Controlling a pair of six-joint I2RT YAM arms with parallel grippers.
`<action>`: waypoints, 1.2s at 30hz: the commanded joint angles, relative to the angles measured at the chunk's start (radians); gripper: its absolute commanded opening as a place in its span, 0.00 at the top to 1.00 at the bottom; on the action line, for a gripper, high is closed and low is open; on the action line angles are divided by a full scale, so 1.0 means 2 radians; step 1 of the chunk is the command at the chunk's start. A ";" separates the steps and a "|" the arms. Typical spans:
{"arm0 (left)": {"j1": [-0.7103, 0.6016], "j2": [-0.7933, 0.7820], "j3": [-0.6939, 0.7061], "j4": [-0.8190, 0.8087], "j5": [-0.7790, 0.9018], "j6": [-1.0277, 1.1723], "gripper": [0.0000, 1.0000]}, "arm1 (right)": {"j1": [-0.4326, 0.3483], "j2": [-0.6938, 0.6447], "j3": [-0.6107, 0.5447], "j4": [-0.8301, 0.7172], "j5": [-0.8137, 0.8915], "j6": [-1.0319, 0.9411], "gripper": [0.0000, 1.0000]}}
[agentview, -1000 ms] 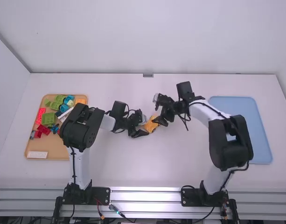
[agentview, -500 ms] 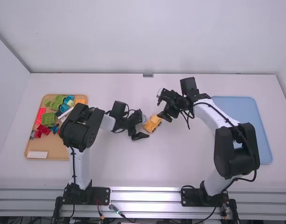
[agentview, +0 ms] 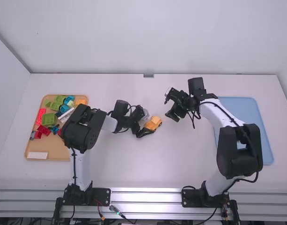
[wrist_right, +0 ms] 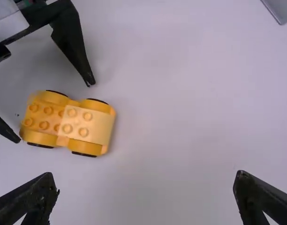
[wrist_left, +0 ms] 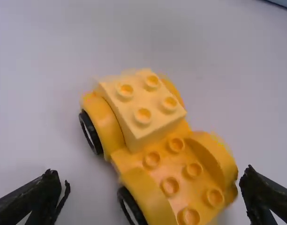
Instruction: Assemble lego blocks to make yellow taxi
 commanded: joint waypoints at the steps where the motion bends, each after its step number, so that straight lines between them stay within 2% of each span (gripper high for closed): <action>1: -0.028 0.012 -0.018 0.002 -0.084 -0.089 0.01 | -0.006 0.004 0.000 -0.001 -0.005 0.000 0.01; 8: -0.082 0.012 -0.086 0.158 -0.250 -0.208 0.01 | -0.017 0.004 0.000 0.002 -0.005 0.004 0.01; 10: -0.087 0.012 -0.094 0.168 -0.274 -0.214 0.01 | -0.019 0.004 0.000 0.002 -0.006 0.004 0.01; 17: -0.086 0.024 -0.075 0.157 -0.277 -0.239 0.03 | -0.019 0.004 0.000 0.002 -0.028 0.000 0.01; 18: -0.087 0.032 -0.064 0.144 -0.275 -0.236 0.09 | -0.019 0.004 0.000 0.001 -0.027 0.000 0.01; 20: -0.086 0.042 -0.049 0.118 -0.275 -0.222 0.32 | -0.019 0.004 0.000 0.000 -0.027 0.000 0.01; 21: -0.086 0.043 -0.047 0.113 -0.275 -0.219 0.34 | -0.019 0.004 0.000 -0.001 -0.027 0.000 0.01; 22: -0.087 0.043 -0.043 0.098 -0.275 -0.199 0.49 | -0.019 0.004 0.000 -0.001 -0.027 0.000 0.01; 23: -0.087 0.041 -0.043 0.087 -0.275 -0.174 0.61 | -0.020 0.004 0.000 0.000 -0.027 0.000 0.01; 26: -0.081 0.034 -0.047 0.072 -0.267 -0.117 0.74 | -0.025 0.004 0.000 0.000 -0.027 0.000 0.01; 29: -0.073 0.011 -0.065 0.047 -0.221 -0.019 0.74 | -0.026 0.004 0.000 0.000 -0.027 0.000 0.01; 32: -0.054 -0.023 -0.089 0.013 -0.133 0.093 0.70 | -0.026 0.004 0.000 0.000 -0.027 0.000 0.01; 36: -0.037 -0.041 -0.112 -0.014 -0.069 0.217 0.65 | -0.025 0.004 0.000 0.002 -0.027 0.001 0.01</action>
